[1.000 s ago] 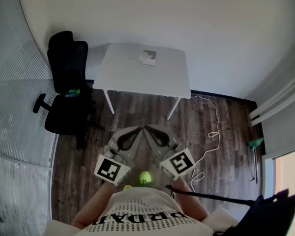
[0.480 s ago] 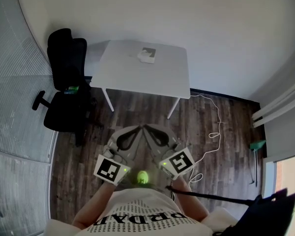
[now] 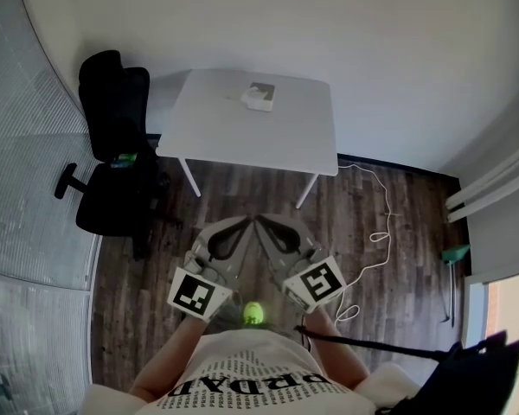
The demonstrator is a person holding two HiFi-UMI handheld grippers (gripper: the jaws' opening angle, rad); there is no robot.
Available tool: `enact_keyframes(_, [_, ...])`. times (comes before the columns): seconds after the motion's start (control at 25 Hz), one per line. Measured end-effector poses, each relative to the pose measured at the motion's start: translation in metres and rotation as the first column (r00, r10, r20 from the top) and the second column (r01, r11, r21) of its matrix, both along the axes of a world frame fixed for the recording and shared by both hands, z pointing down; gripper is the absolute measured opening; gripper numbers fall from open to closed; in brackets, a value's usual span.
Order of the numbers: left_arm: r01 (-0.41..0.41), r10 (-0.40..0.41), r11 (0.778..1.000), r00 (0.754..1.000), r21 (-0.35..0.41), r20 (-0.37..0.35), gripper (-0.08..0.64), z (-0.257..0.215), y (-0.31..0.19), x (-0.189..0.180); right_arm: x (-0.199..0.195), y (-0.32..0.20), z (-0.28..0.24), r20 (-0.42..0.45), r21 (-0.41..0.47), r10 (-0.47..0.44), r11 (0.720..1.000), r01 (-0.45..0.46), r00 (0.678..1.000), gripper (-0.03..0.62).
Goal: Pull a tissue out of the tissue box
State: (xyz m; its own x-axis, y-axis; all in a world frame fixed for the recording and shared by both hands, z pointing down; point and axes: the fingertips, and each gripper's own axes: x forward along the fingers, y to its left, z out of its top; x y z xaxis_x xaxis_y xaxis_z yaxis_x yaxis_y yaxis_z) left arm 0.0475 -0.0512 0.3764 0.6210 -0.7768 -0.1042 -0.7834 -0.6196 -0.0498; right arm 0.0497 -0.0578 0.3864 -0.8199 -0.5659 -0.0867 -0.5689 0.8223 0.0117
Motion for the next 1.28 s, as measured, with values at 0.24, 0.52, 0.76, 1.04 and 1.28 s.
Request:
enact_keyframes(0.24, [-0.020,0.021,1.000,1.000,0.010,-0.008,-0.008,-0.004,-0.043,-0.010,-0.010,-0.041,-0.004,-0.018,0.004,0.015,1.000,-0.015,1.000,0.009])
enact_keyframes(0.52, [-0.039,0.040,0.999,0.999,0.024,-0.017,-0.008,-0.014,-0.112,-0.038,-0.037,-0.108,-0.012,-0.035,0.023,0.032,0.999,-0.031,0.999,0.009])
enact_keyframes(0.76, [-0.066,0.066,0.997,0.998,0.033,-0.012,-0.008,-0.016,-0.159,-0.060,-0.059,-0.155,-0.014,-0.045,0.029,0.049,0.998,-0.048,0.998,0.009])
enact_keyframes(1.04, [-0.097,0.098,0.995,0.995,0.038,-0.013,-0.008,-0.021,-0.205,-0.083,-0.083,-0.201,-0.022,-0.037,0.046,0.077,0.996,-0.075,0.996,0.009])
enact_keyframes(1.28, [-0.107,0.107,0.994,0.994,0.037,-0.016,-0.008,-0.019,-0.232,-0.099,-0.098,-0.227,-0.019,-0.033,0.045,0.088,0.995,-0.087,0.996,0.009])
